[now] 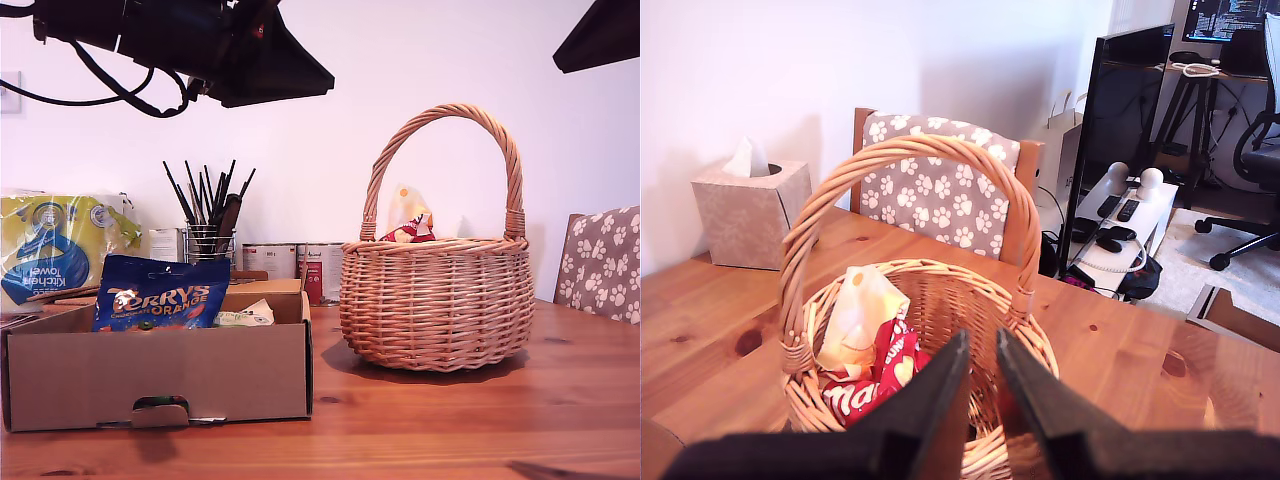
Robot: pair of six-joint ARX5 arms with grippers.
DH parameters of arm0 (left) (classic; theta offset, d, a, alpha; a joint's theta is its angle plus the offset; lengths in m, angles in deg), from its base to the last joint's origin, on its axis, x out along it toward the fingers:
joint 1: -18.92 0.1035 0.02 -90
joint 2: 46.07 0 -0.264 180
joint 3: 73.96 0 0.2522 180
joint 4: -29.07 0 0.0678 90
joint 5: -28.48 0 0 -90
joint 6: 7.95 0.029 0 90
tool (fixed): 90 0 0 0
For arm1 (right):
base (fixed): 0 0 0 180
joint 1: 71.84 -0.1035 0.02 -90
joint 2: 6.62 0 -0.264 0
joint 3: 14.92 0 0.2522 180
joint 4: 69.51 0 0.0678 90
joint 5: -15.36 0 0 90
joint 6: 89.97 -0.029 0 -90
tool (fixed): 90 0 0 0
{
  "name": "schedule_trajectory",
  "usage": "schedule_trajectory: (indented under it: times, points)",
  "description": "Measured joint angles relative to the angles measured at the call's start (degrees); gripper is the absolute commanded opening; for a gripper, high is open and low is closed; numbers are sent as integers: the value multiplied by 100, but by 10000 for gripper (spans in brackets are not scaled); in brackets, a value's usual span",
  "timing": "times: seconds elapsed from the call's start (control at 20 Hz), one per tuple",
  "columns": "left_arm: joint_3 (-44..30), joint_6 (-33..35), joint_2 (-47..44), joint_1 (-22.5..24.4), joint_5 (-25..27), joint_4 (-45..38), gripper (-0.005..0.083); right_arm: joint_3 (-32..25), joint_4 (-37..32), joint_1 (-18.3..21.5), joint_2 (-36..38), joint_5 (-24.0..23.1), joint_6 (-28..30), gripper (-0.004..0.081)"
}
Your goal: Move the bags of Easter eggs from the cardboard box on the left into the woven basket on the right side.
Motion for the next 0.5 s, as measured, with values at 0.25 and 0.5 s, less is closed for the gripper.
schedule_trajectory:
  times: [0.25, 0.5]
  points:
    - [42, 4, -37, 7, 85, 776, 44, 0, -7, 4, -2, -11, -15, -11]
    - [42, 4, -37, 7, 76, 824, 42, 0, -20, 4, -2, -22, -177, -11]
